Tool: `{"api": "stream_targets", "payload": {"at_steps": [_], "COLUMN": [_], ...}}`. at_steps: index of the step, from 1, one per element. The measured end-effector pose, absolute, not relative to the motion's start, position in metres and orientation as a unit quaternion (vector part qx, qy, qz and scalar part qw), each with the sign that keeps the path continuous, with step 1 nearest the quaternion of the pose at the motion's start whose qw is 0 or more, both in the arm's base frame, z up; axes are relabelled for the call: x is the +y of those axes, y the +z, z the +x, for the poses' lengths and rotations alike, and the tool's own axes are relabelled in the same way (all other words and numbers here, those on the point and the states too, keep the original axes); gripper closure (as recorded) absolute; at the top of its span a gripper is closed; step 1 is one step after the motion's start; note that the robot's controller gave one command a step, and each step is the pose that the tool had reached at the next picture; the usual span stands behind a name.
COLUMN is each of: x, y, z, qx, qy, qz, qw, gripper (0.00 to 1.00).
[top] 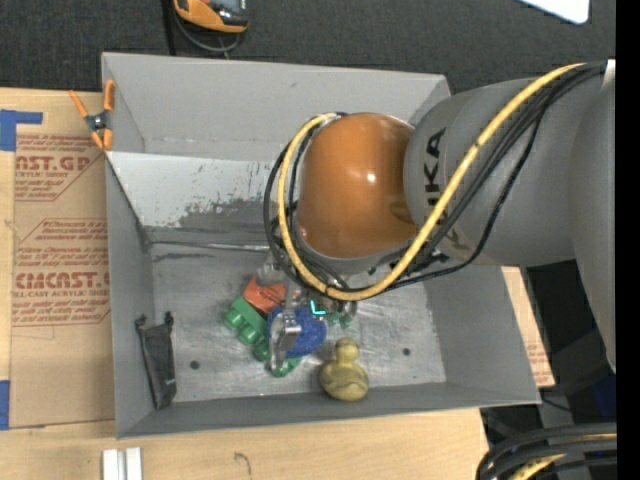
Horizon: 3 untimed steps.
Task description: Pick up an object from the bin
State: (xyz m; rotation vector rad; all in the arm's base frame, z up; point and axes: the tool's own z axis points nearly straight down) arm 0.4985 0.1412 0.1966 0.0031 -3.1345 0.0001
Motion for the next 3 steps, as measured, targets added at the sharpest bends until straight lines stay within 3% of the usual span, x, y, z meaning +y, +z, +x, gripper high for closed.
{"api": "stream_targets", "payload": {"at_steps": [1, 2, 3], "x": [0.14, 0.135, 0.134], "y": [0.2, 0.158, 0.136], "z": [0.501, 0.501, 0.495], "qx": [-1.0, -0.999, -0.981], "qy": [-0.001, -0.001, 0.0], "qz": [0.0, -0.05, -0.192], "qw": [0.0, -0.002, 0.001], "gripper": [0.0, 0.0, 0.0]}}
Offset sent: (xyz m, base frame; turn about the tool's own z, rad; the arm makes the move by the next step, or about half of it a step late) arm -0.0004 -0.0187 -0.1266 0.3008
